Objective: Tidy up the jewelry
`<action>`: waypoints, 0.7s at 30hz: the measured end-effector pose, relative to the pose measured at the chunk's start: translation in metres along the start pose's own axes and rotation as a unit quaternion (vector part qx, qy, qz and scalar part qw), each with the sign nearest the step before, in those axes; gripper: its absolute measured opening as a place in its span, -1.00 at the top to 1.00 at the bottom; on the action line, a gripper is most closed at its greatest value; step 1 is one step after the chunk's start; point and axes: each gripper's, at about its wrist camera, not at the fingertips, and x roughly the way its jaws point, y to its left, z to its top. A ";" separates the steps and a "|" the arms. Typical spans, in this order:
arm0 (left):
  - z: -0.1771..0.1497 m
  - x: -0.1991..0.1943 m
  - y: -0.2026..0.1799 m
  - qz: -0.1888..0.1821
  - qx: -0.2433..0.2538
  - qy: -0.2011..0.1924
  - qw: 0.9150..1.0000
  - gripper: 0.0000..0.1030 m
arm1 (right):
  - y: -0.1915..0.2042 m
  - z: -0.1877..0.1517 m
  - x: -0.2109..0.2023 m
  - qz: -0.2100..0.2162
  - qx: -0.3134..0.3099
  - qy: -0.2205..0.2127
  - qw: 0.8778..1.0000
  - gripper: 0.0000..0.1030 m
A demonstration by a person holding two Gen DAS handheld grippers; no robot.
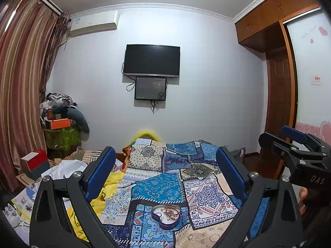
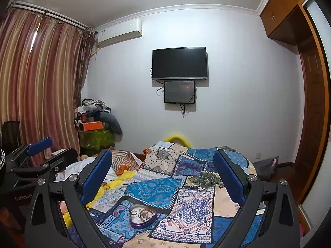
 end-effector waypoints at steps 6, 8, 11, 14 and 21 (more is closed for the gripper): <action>0.000 0.000 -0.001 0.000 0.000 0.001 1.000 -0.91 | -0.002 -0.006 -0.002 0.001 0.001 0.005 1.000 -0.89; -0.001 0.001 0.000 0.000 -0.001 0.003 1.000 -0.91 | -0.003 -0.007 -0.001 0.001 0.002 0.008 1.000 -0.89; -0.002 0.002 -0.001 0.000 -0.002 0.004 1.000 -0.92 | -0.005 -0.007 -0.001 0.001 0.003 0.011 1.000 -0.89; -0.002 0.003 -0.001 0.000 -0.001 0.006 1.000 -0.93 | -0.005 -0.006 -0.001 0.001 0.004 0.013 1.000 -0.89; -0.003 0.007 -0.002 0.001 -0.001 0.009 1.000 -0.95 | -0.008 -0.006 -0.001 0.000 0.011 0.016 1.000 -0.89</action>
